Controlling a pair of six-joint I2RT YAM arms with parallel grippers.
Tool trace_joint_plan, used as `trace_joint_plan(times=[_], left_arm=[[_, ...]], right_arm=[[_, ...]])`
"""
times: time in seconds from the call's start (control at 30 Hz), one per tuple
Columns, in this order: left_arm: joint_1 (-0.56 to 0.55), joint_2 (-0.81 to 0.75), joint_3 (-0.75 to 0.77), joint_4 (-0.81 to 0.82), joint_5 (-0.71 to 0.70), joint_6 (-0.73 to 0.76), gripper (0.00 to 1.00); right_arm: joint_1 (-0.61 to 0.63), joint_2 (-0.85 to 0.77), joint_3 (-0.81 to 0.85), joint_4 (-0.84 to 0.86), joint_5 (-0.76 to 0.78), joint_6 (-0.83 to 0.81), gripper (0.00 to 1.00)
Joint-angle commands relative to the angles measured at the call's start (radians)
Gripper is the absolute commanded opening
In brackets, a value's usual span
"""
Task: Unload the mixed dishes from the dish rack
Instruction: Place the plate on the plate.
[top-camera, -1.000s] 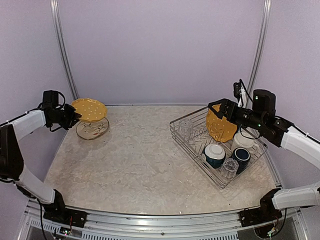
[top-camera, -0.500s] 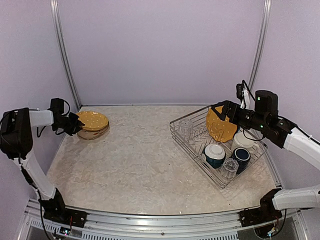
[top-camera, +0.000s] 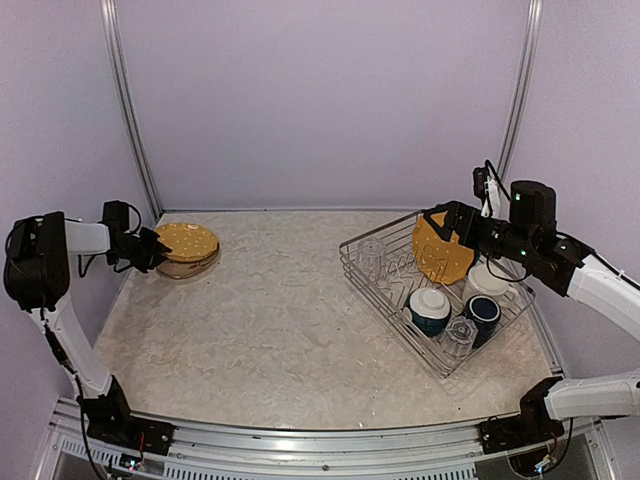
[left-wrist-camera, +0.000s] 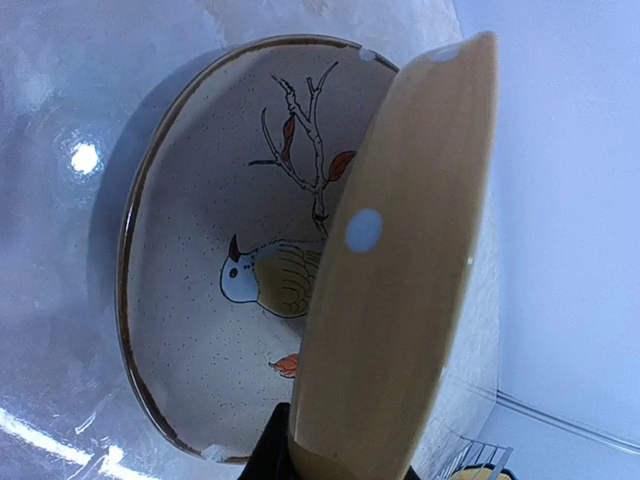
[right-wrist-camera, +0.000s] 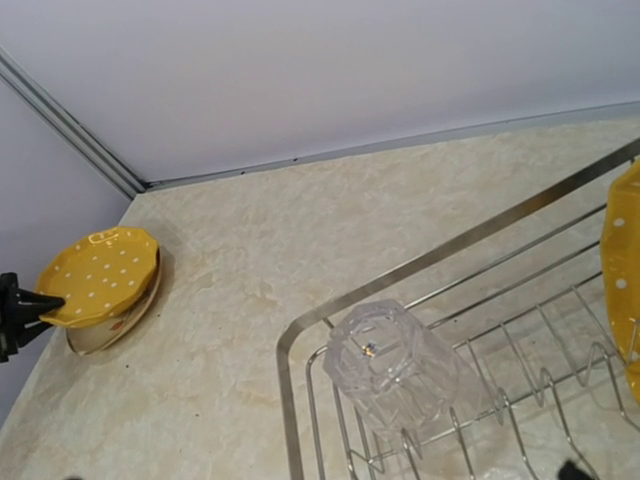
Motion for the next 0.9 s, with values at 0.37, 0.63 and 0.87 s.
trace_joint_plan(times=[0.37, 0.63, 0.87], left_arm=[[0.008, -0.045, 0.003, -0.032, -0.033, 0.113, 0.43], [0.007, -0.086, -0.032, -0.093, -0.106, 0.130, 0.78], [-0.005, -0.123, -0.055, -0.109, -0.141, 0.124, 0.94]], right_arm=[[-0.009, -0.020, 0.011, 0.001, 0.003, -0.001, 1.00], [-0.009, -0.039, 0.000, -0.019, 0.027, -0.007, 1.00], [-0.009, -0.069, -0.006, -0.070, 0.070, -0.035, 1.00]])
